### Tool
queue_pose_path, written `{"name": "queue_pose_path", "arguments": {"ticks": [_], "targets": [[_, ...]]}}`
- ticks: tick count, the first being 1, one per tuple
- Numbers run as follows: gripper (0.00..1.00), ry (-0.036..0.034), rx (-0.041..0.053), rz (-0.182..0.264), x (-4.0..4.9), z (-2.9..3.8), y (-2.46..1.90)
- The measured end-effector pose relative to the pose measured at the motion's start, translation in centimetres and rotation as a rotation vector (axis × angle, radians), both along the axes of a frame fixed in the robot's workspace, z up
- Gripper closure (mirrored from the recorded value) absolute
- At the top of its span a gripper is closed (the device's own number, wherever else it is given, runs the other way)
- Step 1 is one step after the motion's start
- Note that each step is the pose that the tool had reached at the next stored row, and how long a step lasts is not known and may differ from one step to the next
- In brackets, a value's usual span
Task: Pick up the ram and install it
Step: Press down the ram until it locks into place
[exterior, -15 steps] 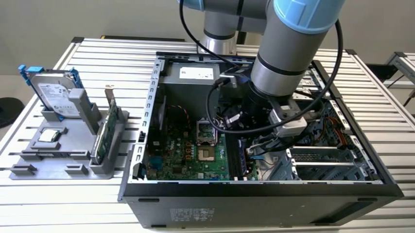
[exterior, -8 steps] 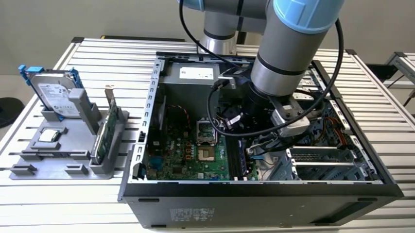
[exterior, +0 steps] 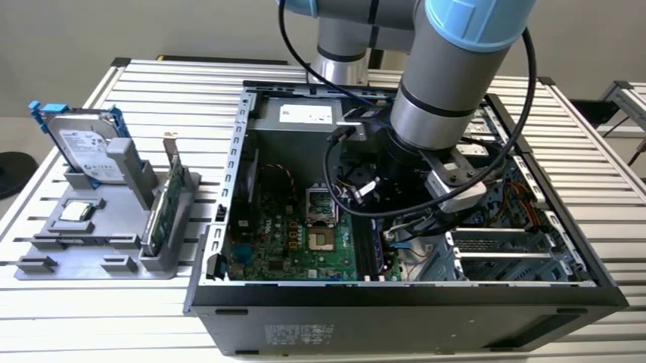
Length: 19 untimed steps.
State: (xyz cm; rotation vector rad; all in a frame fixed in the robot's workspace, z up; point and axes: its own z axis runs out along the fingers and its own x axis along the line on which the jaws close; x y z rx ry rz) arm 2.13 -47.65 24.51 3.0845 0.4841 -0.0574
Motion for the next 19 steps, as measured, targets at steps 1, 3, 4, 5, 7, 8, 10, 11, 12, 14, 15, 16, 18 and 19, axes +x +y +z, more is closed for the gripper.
{"name": "queue_pose_path", "arguments": {"ticks": [1, 3, 4, 5, 7, 8, 10, 11, 12, 14, 15, 16, 18, 19], "targets": [[1.00, 0.0000, 0.0001, 0.008, 0.00, 0.00, 0.00], [1.00, 0.0000, 0.0001, 0.025, 0.00, 0.00, 0.00], [1.00, 0.0000, 0.0001, 0.033, 0.00, 0.00, 0.00], [1.00, 0.0000, 0.0000, 0.040, 0.00, 0.00, 0.00], [1.00, 0.0000, 0.0000, 0.055, 0.00, 0.00, 0.00], [1.00, 0.0000, 0.0000, 0.062, 0.00, 0.00, 0.00], [1.00, 0.0000, 0.0001, 0.075, 0.00, 0.00, 0.00], [1.00, 0.0000, 0.0002, 0.082, 0.00, 0.00, 0.00], [1.00, 0.0000, 0.0003, 0.088, 0.00, 0.00, 0.00], [1.00, 0.0000, 0.0003, 0.101, 0.00, 0.00, 0.00], [1.00, 0.0000, 0.0003, 0.108, 0.00, 0.00, 0.00], [1.00, 0.0000, 0.0003, 0.114, 0.00, 0.00, 0.00], [1.00, 0.0000, 0.0004, 0.127, 0.00, 0.00, 0.00], [1.00, 0.0000, 0.0004, 0.132, 0.00, 0.00, 0.00]]}}
